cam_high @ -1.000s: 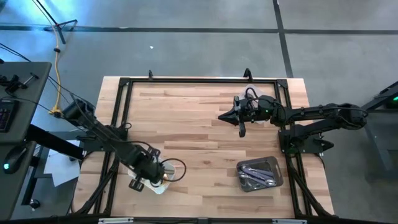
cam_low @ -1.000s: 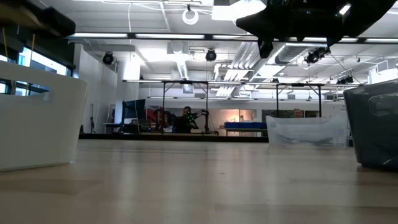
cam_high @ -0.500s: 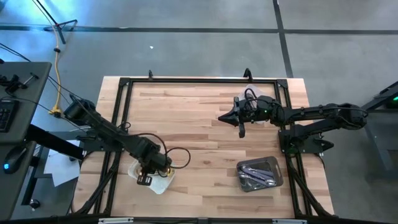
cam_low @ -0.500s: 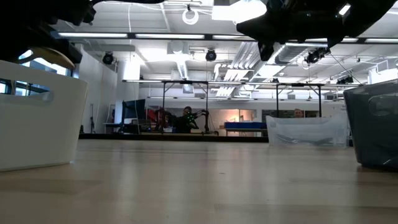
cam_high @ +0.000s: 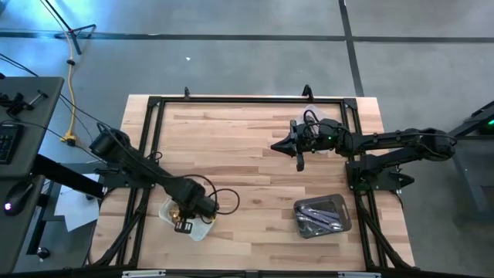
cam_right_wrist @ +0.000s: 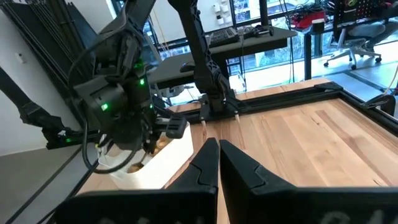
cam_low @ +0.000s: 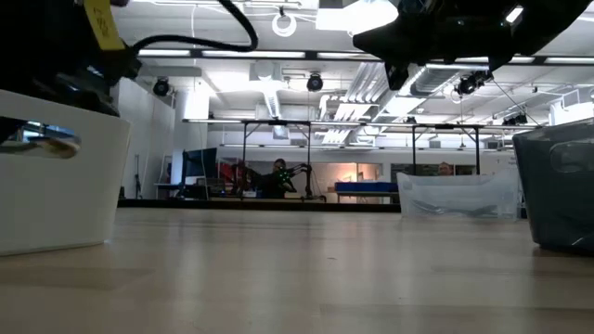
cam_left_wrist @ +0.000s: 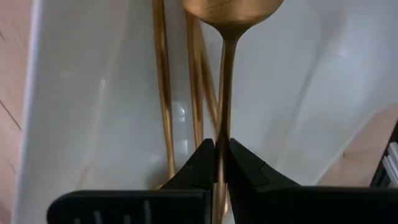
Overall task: Sort silverware by color (type)
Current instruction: Put the gold spoon into the white bin
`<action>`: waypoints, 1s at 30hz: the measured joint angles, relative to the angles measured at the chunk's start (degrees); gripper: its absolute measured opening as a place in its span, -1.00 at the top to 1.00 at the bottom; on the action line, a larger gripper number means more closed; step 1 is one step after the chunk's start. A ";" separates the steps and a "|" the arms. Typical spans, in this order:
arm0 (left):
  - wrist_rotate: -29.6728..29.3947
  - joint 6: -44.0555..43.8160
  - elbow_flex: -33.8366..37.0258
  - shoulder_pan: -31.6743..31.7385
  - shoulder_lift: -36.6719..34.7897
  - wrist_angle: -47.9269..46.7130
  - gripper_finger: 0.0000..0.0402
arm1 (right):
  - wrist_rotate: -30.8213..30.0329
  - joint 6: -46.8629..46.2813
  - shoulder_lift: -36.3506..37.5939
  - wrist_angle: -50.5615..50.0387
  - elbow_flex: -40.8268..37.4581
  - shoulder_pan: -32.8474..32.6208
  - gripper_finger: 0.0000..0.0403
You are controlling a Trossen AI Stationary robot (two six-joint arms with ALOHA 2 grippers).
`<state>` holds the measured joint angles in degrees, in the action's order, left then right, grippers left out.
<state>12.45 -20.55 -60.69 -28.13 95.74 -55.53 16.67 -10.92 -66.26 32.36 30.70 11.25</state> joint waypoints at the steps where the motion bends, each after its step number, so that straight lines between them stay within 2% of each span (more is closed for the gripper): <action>1: 0.02 -0.23 0.00 -0.01 0.39 0.00 0.96 | 0.00 0.00 0.00 0.00 0.00 -0.02 1.00; 16: -0.28 0.58 0.00 0.01 2.56 2.13 0.96 | 0.00 -0.04 0.00 0.00 0.00 -0.02 1.00; 30: -1.01 -1.23 0.00 0.79 2.56 3.32 0.62 | 0.00 0.90 0.00 0.00 0.00 -0.02 1.00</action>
<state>11.44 -21.78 -60.69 -27.33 98.30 -52.21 16.67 -10.02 -66.26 32.36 30.70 11.23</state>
